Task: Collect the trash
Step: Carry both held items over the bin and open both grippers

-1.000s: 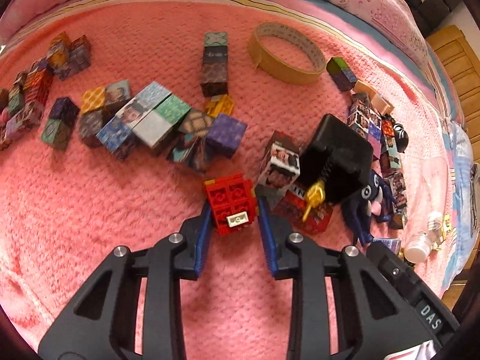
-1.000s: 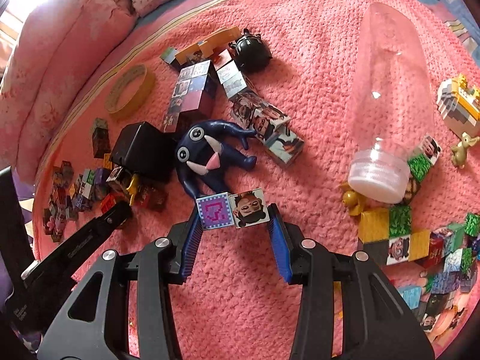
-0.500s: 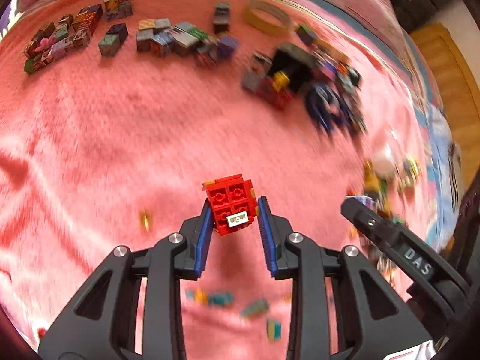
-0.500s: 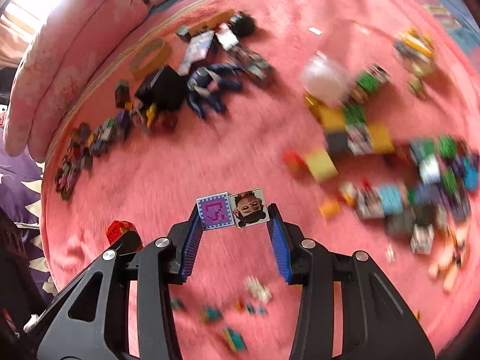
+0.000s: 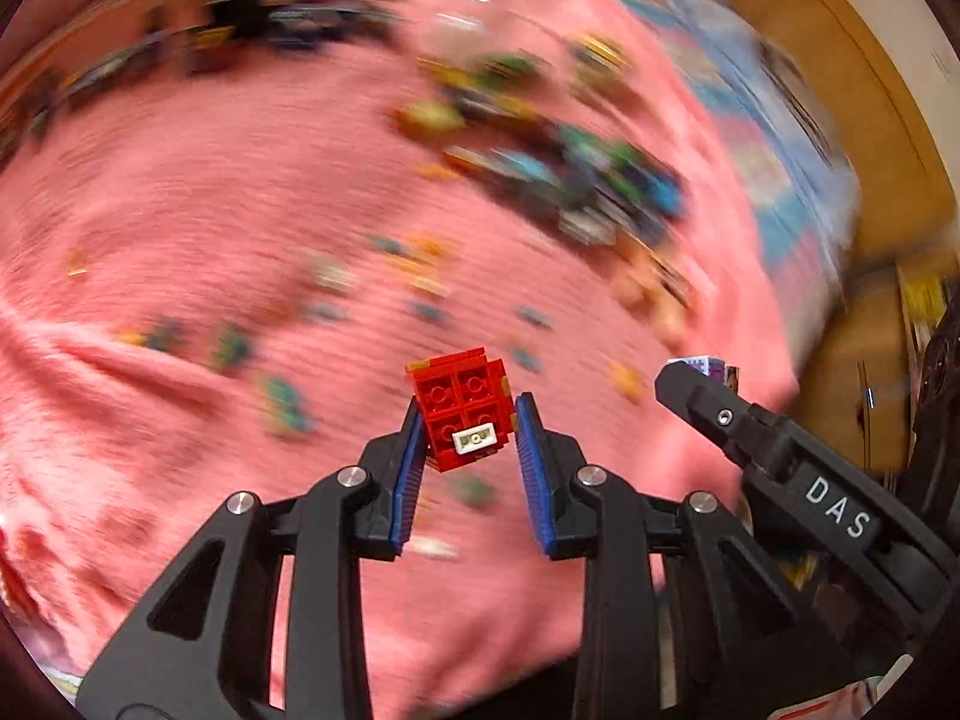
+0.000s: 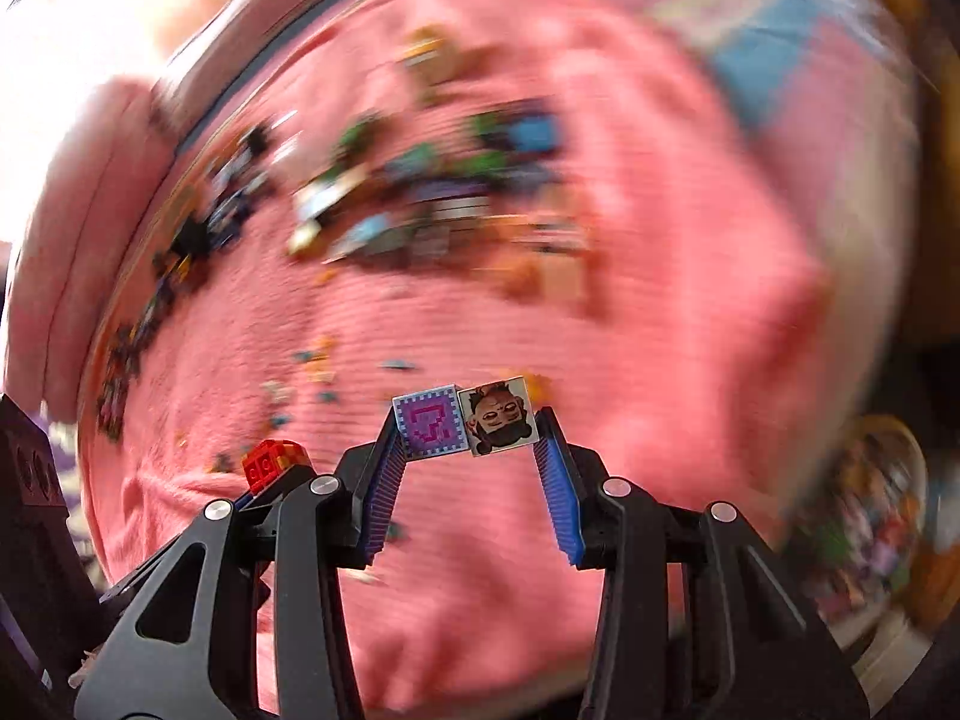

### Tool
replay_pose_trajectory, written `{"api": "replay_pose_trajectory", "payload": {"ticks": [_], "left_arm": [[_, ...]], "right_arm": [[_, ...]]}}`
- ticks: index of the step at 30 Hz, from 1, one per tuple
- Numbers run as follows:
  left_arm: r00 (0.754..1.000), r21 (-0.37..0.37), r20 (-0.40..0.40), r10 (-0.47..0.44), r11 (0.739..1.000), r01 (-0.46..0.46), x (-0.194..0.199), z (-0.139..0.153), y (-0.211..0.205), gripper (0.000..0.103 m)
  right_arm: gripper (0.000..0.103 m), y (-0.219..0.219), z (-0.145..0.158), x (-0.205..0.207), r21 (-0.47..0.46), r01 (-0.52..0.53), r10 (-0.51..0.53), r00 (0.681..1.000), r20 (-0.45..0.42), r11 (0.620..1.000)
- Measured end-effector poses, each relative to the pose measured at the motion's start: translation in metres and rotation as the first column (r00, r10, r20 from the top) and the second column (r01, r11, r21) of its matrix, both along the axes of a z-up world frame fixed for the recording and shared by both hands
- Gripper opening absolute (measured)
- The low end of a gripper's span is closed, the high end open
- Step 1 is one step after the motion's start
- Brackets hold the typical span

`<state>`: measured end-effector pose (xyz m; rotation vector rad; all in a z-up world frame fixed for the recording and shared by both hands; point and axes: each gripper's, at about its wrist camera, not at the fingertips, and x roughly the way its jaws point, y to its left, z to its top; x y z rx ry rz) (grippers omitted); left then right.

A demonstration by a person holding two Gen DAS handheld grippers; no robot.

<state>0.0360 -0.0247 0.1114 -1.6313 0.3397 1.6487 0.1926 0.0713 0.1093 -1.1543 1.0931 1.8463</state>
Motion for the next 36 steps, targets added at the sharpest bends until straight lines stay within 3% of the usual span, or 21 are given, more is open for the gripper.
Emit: {"api": "replay_pose_trajectory", "payload": {"ticks": [2, 6, 12, 17, 22, 31, 36], "left_arm": [[0.996, 0.012, 0.007, -0.093, 0.996, 0.093, 0.036, 0.003, 0.019, 0.029], [0.96, 0.043, 0.026, -0.279, 0.96, 0.277, 0.114, 0.008, 0.052, 0.029], [0.844, 0.053, 0.064, -0.532, 0.847, 0.53, 0.233, -0.002, 0.088, 0.029], [0.769, 0.025, 0.098, -0.632, 0.774, 0.633, 0.292, -0.022, 0.102, 0.029], [0.718, 0.004, 0.105, -0.688, 0.723, 0.691, 0.323, -0.04, 0.119, 0.029], [0.696, -0.022, 0.132, -0.706, 0.7, 0.714, 0.343, -0.071, 0.158, 0.028], [0.717, -0.045, 0.176, -0.674, 0.722, 0.69, 0.344, -0.087, 0.162, 0.033]], "right_arm": [[0.042, 0.004, 0.004, 0.048, 0.006, 0.1, -0.1, 0.995, 0.004, 0.995], [0.042, 0.011, 0.006, 0.139, 0.008, 0.278, -0.278, 0.96, 0.026, 0.961], [0.042, 0.009, -0.01, 0.256, -0.007, 0.496, -0.494, 0.865, 0.088, 0.868], [0.042, 0.002, -0.033, 0.32, -0.041, 0.613, -0.603, 0.786, 0.137, 0.789], [0.042, 0.007, -0.057, 0.344, -0.068, 0.656, -0.64, 0.751, 0.165, 0.752], [0.042, 0.028, -0.083, 0.368, -0.106, 0.678, -0.662, 0.734, 0.152, 0.727], [0.042, 0.031, -0.092, 0.372, -0.115, 0.678, -0.661, 0.734, 0.157, 0.726]]}}
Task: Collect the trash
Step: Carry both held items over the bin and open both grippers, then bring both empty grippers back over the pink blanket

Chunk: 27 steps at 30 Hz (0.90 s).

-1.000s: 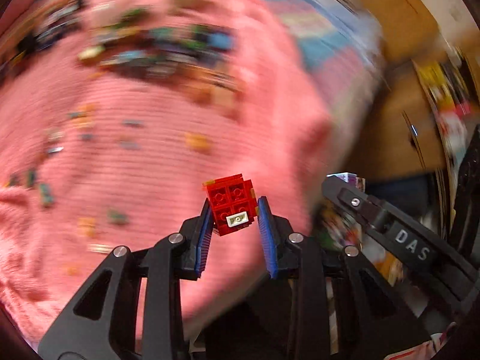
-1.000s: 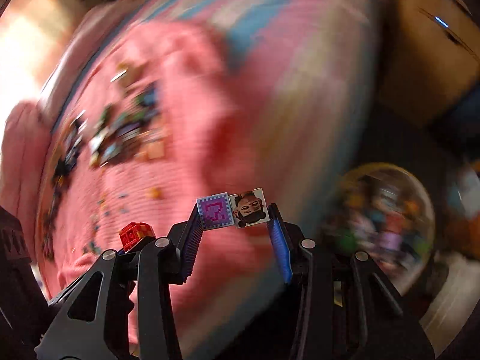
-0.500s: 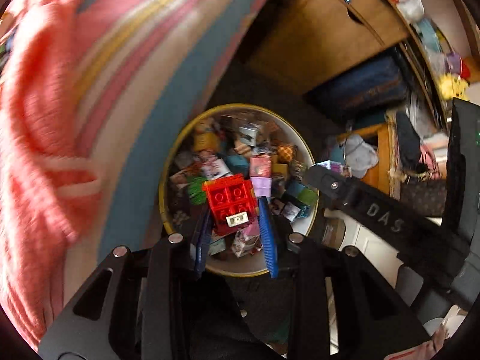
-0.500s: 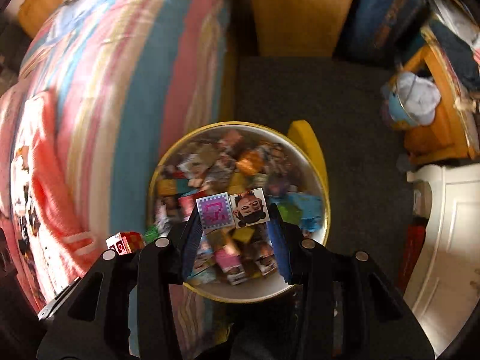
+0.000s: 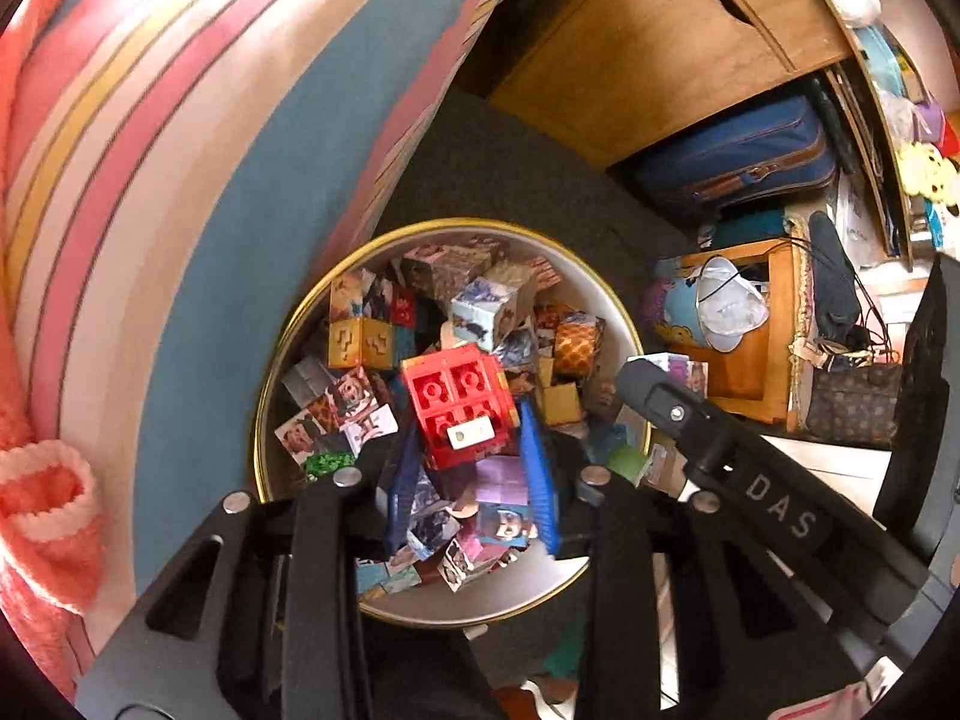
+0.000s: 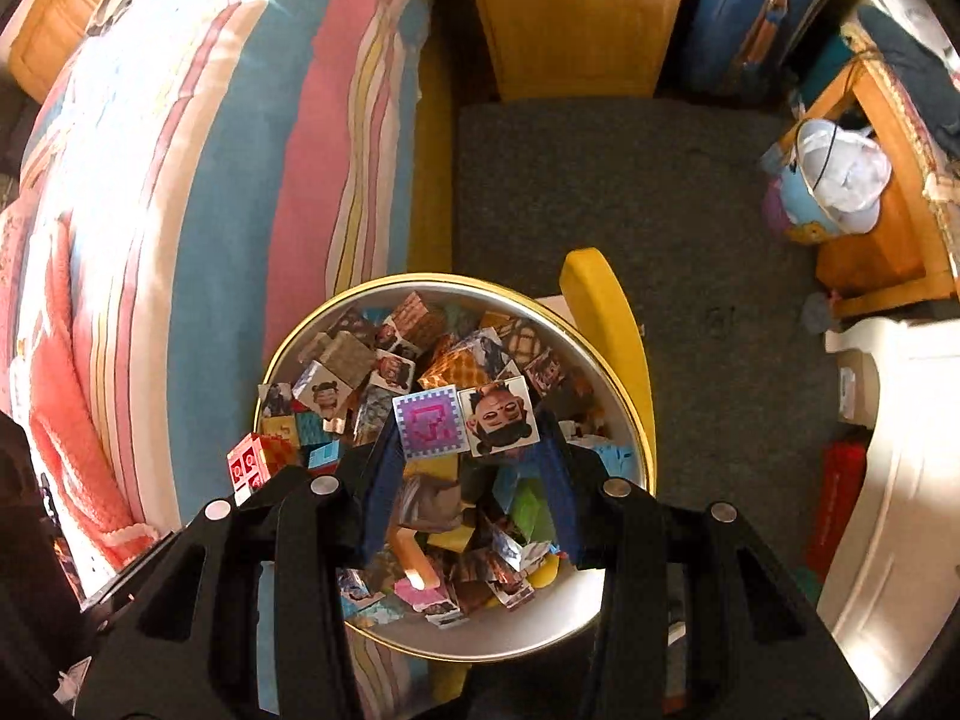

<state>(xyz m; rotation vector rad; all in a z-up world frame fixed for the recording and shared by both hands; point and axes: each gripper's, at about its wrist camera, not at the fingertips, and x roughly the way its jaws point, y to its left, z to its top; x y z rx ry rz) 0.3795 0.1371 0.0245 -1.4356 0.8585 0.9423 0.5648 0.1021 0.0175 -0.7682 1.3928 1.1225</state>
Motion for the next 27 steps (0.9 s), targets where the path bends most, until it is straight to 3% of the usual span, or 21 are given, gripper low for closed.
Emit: {"api": "replay_pose_trajectory", "payload": {"ticks": [2, 10, 21, 27], "left_arm": [[1.0, -0.002, -0.008, 0.002, 1.0, -0.002, -0.002, 0.0, -0.001, 0.041], [0.999, -0.007, 0.016, 0.037, 0.999, -0.037, -0.011, 0.008, -0.012, 0.048], [0.991, 0.029, 0.035, 0.127, 0.991, -0.128, -0.043, 0.032, -0.042, 0.051], [0.983, 0.018, 0.032, 0.183, 0.983, -0.184, -0.06, 0.035, -0.053, 0.051]], "right_arm": [[0.042, -0.002, -0.003, 0.003, -0.006, 0.015, -0.015, 1.0, -0.001, 1.0], [0.042, 0.001, 0.0, -0.007, 0.003, -0.01, 0.01, 1.0, -0.01, 1.0], [0.043, 0.019, -0.012, -0.049, -0.031, -0.105, 0.105, 0.994, -0.02, 0.994], [0.044, 0.022, -0.016, -0.057, -0.071, -0.094, 0.094, 0.996, -0.005, 0.993]]}}
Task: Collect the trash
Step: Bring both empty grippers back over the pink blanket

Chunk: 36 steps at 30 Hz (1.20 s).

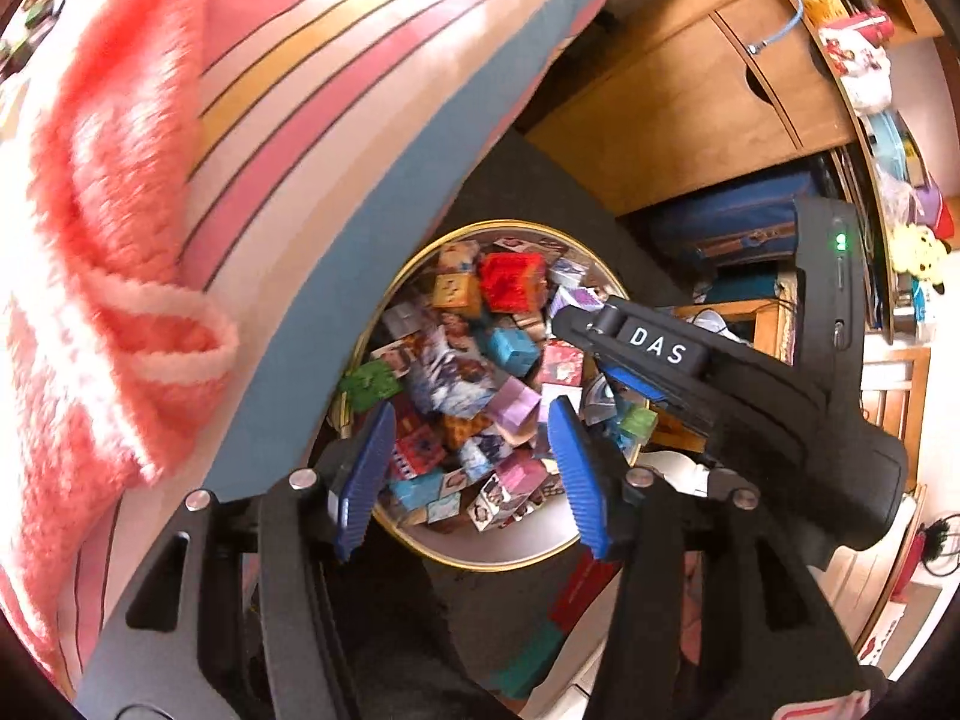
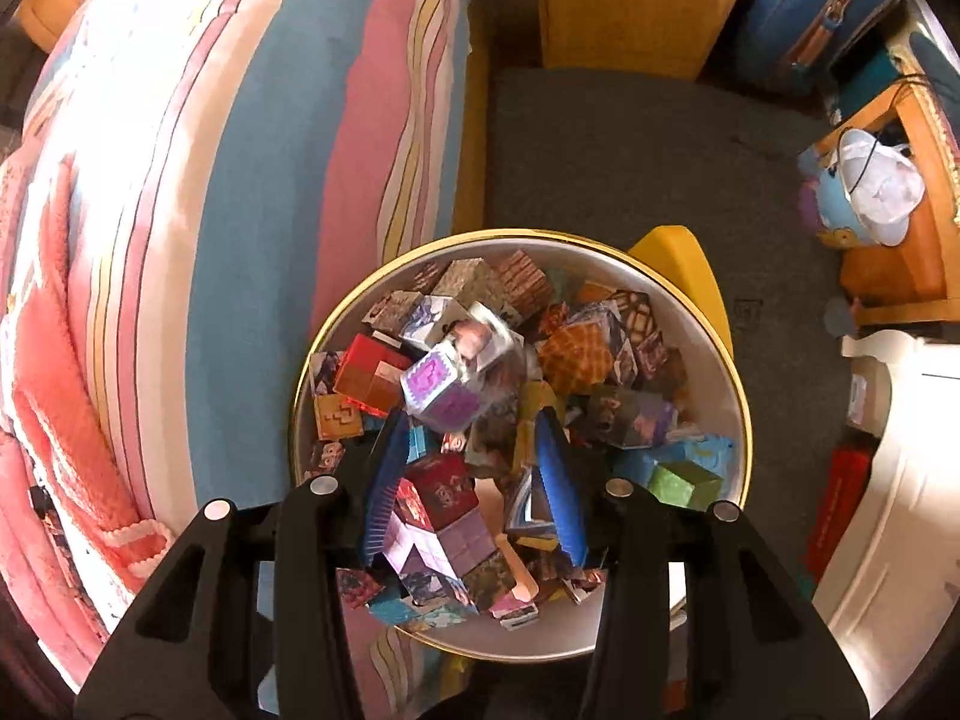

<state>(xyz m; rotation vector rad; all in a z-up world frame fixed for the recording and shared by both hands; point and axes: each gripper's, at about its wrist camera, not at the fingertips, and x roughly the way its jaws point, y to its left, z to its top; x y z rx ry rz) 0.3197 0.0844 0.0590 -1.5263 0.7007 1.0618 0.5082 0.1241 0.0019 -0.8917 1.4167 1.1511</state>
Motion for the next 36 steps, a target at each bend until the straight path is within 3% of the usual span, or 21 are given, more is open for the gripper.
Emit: {"api": "replay_pose_trajectory", "payload": {"ticks": [4, 11, 15, 20, 22, 26, 29, 32, 34, 36], "left_arm": [[1.0, 0.018, 0.002, 0.018, 1.0, -0.018, -0.008, 0.011, -0.005, 0.051], [0.995, 0.072, -0.017, 0.103, 0.992, -0.101, -0.048, 0.045, -0.017, 0.051], [0.981, 0.119, -0.041, 0.19, 0.976, -0.184, -0.087, 0.069, -0.031, 0.051], [0.924, 0.166, -0.075, 0.375, 0.918, -0.359, -0.163, 0.095, -0.068, 0.053], [0.887, 0.175, -0.088, 0.454, 0.883, -0.435, -0.195, 0.101, -0.089, 0.054], [0.769, 0.177, -0.115, 0.629, 0.774, -0.607, -0.261, 0.106, -0.148, 0.055], [0.658, 0.177, -0.138, 0.74, 0.672, -0.719, -0.306, 0.108, -0.198, 0.055], [0.529, 0.176, -0.158, 0.834, 0.55, -0.816, -0.348, 0.107, -0.251, 0.056], [0.425, 0.173, -0.163, 0.89, 0.45, -0.876, -0.374, 0.105, -0.286, 0.056], [0.349, 0.165, -0.166, 0.922, 0.375, -0.912, -0.39, 0.102, -0.314, 0.057]], "right_arm": [[0.044, -0.007, 0.014, -0.005, 0.015, 0.001, -0.002, 0.999, 0.032, 1.0], [0.044, -0.011, 0.063, -0.035, 0.101, -0.053, 0.046, 0.997, 0.069, 0.993], [0.044, -0.011, 0.09, -0.089, 0.15, -0.153, 0.147, 0.988, 0.051, 0.977], [0.049, -0.013, 0.116, -0.184, 0.202, -0.332, 0.333, 0.942, 0.03, 0.921], [0.05, -0.02, 0.123, -0.231, 0.217, -0.413, 0.418, 0.908, 0.021, 0.885], [0.05, -0.047, 0.127, -0.319, 0.231, -0.571, 0.585, 0.811, 0.014, 0.788], [0.05, -0.079, 0.125, -0.382, 0.237, -0.676, 0.695, 0.719, 0.002, 0.698], [0.05, -0.112, 0.126, -0.445, 0.242, -0.76, 0.785, 0.62, -0.007, 0.603], [0.051, -0.136, 0.126, -0.483, 0.246, -0.812, 0.839, 0.544, -0.005, 0.529], [0.053, -0.161, 0.125, -0.522, 0.252, -0.853, 0.881, 0.472, 0.0, 0.457]]}}
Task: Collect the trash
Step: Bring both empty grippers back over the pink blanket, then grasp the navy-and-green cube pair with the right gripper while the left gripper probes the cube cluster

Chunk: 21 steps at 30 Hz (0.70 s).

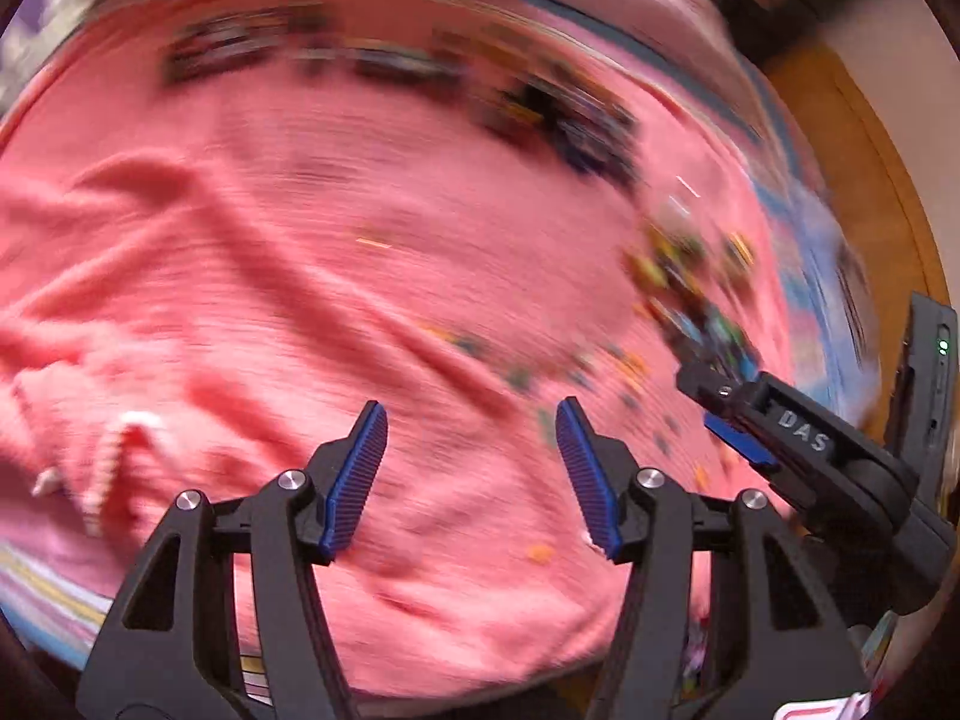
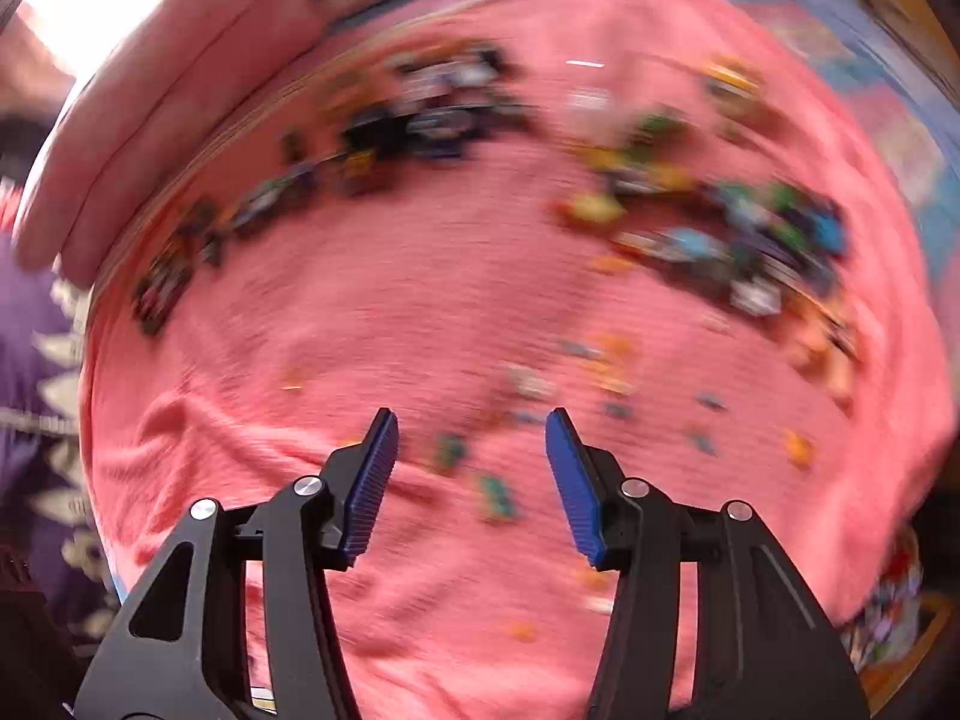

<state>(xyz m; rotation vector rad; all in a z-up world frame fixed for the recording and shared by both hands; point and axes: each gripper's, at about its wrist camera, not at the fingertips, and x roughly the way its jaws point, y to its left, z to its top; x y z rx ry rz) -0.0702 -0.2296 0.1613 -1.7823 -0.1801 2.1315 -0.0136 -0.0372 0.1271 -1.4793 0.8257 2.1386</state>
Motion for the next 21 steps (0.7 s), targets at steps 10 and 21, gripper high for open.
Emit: {"api": "replay_pose_trajectory", "payload": {"ticks": [10, 21], "left_arm": [[0.945, -0.057, 0.024, 0.327, 0.944, -0.325, -0.082, -0.033, -0.115, 0.057], [0.948, -0.115, -0.076, 0.311, 0.941, -0.318, -0.233, -0.049, -0.114, 0.061]], "right_arm": [[0.056, -0.074, -0.032, -0.105, -0.027, -0.196, 0.196, 0.98, 0.031, 0.98], [0.056, -0.067, -0.063, -0.208, -0.055, -0.129, 0.13, 0.991, 0.021, 0.99]]}}
